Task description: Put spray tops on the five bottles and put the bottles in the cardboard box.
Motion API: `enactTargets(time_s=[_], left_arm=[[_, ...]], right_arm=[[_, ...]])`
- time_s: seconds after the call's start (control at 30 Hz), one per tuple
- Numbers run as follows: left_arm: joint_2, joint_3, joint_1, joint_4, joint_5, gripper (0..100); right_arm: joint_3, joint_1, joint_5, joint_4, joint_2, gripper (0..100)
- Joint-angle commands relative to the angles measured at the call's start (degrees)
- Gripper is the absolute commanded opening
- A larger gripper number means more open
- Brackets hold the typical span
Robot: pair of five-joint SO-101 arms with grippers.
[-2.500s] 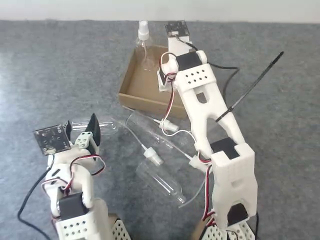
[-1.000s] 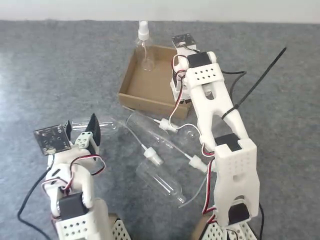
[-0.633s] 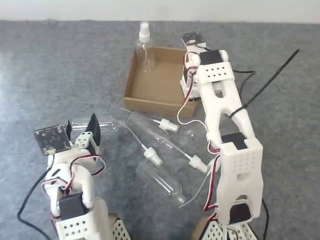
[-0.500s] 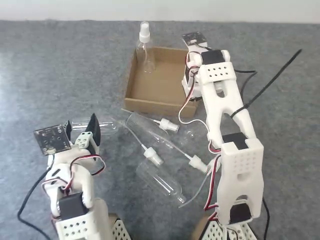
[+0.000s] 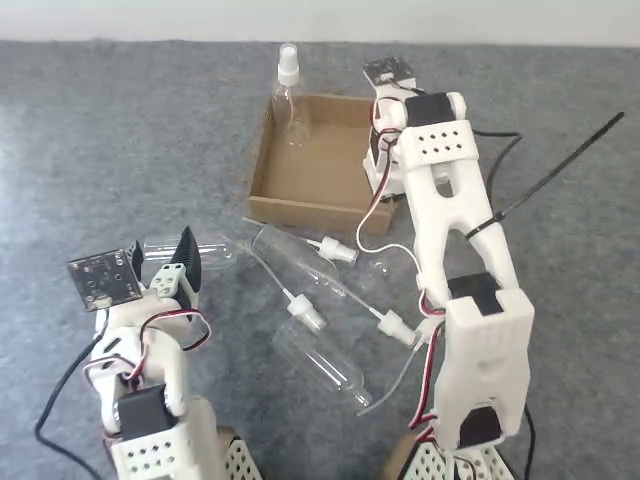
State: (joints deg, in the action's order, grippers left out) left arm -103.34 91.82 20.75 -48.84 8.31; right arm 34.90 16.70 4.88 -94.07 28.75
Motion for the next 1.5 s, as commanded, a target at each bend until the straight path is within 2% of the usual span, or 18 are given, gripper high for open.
enactTargets(time_s=[0.0, 0.27, 0.53, 0.8, 1.27, 1.47], left_arm=[[-0.9, -0.5, 0.2, 1.7, -0.5, 24], [-0.9, -0.5, 0.3, 1.7, -0.5, 24], [-0.9, -0.5, 0.3, 1.7, -0.5, 24], [-0.9, -0.5, 0.3, 1.7, -0.5, 24], [-0.9, -0.5, 0.3, 1.7, -0.5, 24], [-0.9, 0.0, 0.3, 1.7, -2.2, 24]], right_arm=[[3.1, 0.8, 0.4, -2.0, -6.4, 1.3], [3.1, 5.0, 0.4, -8.3, -11.5, 1.3], [-1.4, 5.2, 0.7, -8.7, -17.7, 0.6], [-10.4, 5.2, 10.0, -8.6, -30.9, 0.6], [-23.5, 5.6, 12.0, -8.5, -44.9, 0.6], [-29.6, 5.1, 24.4, -8.4, -49.4, 0.6]])
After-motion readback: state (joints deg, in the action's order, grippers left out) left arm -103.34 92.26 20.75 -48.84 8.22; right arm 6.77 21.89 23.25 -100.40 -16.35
